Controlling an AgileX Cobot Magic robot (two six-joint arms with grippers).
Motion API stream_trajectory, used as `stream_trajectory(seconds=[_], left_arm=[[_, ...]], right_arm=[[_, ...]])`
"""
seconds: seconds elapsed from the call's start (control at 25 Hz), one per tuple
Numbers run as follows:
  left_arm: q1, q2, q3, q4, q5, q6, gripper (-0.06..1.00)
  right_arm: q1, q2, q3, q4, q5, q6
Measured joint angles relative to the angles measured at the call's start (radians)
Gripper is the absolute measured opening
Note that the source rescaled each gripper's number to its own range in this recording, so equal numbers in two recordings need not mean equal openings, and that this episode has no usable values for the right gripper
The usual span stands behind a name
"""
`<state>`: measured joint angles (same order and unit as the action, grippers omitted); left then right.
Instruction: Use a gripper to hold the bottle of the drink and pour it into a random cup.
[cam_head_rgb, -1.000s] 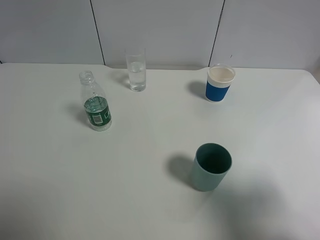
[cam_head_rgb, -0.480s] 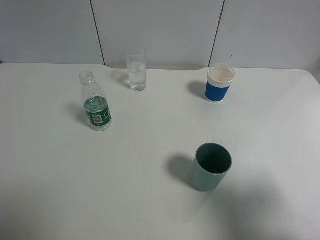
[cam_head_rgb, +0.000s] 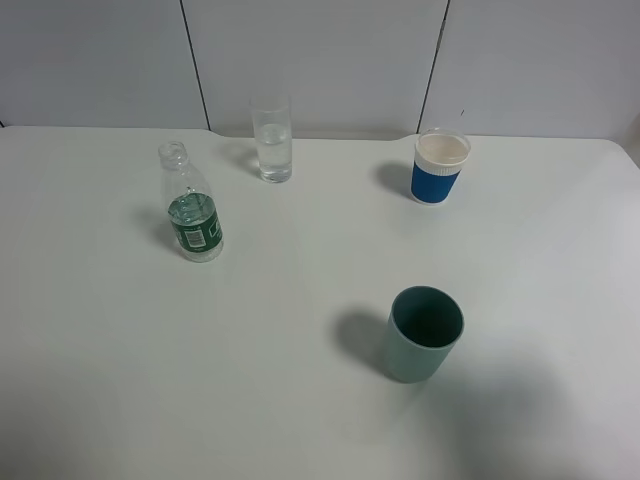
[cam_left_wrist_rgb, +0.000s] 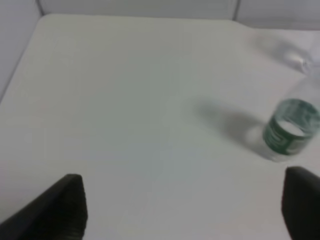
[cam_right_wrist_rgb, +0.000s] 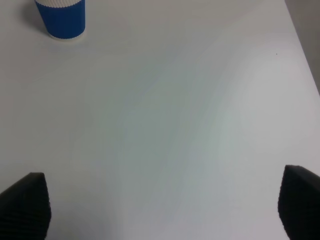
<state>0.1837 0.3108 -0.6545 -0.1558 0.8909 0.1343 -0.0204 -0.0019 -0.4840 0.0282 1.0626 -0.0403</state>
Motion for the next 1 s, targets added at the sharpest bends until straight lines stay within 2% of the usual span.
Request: stream_trajectory(seconds=[0.2, 0.6, 0.76, 1.0], left_arm=[[-0.089, -0.105, -0.001, 0.001, 0.095, 0.000, 0.74], [-0.098, -0.315, -0.002, 0.049, 0.211, -0.037, 0.74], [-0.119, -0.317, 0.019, 0.056, 0.224, -0.044, 0.74], [-0.124, -0.317, 0.113, 0.107, 0.203, -0.045, 0.74]], right_arm=[[0.000, 0.000, 0.000, 0.000, 0.000, 0.000], [0.000, 0.000, 0.000, 0.000, 0.000, 0.000], [0.000, 0.000, 0.000, 0.000, 0.000, 0.000], [0.000, 0.000, 0.000, 0.000, 0.000, 0.000]])
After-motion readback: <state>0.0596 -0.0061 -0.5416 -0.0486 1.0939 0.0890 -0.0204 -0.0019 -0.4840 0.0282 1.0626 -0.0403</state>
